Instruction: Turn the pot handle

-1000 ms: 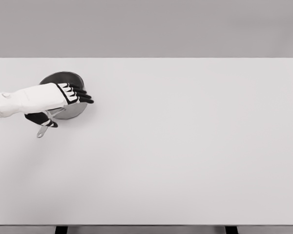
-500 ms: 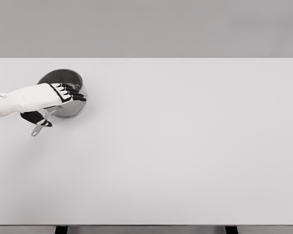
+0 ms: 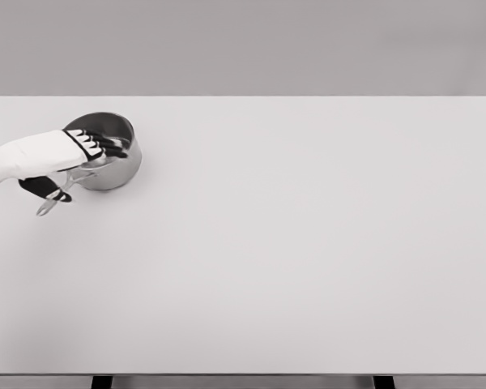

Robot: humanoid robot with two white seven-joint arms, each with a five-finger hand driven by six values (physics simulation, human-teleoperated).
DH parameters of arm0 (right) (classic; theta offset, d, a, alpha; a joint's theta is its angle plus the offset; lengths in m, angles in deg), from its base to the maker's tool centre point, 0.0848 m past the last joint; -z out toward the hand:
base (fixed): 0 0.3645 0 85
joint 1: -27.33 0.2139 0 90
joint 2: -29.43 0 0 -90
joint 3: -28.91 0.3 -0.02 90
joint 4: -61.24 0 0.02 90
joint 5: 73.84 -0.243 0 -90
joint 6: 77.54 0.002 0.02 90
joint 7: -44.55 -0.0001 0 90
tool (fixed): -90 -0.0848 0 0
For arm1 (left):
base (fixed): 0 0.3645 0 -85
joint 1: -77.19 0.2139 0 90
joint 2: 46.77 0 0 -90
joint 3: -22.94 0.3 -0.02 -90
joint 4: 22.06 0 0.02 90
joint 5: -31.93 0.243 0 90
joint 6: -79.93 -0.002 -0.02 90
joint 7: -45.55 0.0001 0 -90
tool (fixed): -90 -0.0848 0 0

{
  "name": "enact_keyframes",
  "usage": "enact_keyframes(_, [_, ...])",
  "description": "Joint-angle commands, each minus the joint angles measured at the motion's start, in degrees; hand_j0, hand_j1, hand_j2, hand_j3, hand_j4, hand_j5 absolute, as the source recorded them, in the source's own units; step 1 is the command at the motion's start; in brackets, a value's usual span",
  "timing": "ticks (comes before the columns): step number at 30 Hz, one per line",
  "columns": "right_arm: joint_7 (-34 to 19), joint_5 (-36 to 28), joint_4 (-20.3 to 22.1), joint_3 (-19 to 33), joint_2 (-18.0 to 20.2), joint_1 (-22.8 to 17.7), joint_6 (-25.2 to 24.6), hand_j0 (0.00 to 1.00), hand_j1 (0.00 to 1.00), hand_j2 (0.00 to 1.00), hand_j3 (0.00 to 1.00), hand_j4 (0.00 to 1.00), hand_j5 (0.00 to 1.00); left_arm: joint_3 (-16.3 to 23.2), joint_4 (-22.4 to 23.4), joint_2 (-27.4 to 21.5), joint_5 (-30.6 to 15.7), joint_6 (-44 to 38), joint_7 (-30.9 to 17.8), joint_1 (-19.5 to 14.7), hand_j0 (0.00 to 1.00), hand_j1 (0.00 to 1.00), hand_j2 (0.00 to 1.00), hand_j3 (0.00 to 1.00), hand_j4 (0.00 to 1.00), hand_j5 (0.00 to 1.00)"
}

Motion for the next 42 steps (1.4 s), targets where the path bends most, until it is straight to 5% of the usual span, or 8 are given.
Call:
enact_keyframes(1, [-0.1,0.0,0.0,0.0,0.0,0.0,0.0,1.0,1.0,1.0,1.0,1.0,1.0,-0.6,0.8,-0.1,-0.1,-0.1,0.0,0.0,1.0,1.0,1.0,1.0,1.0,1.0])
enact_keyframes(42, [0.0,0.0,0.0,0.0,0.0,0.0,0.0,1.0,1.0,1.0,1.0,1.0,1.0,-5.3,12.1,-0.4,1.4,-0.1,0.0,0.0,1.0,1.0,1.0,1.0,1.0,1.0])
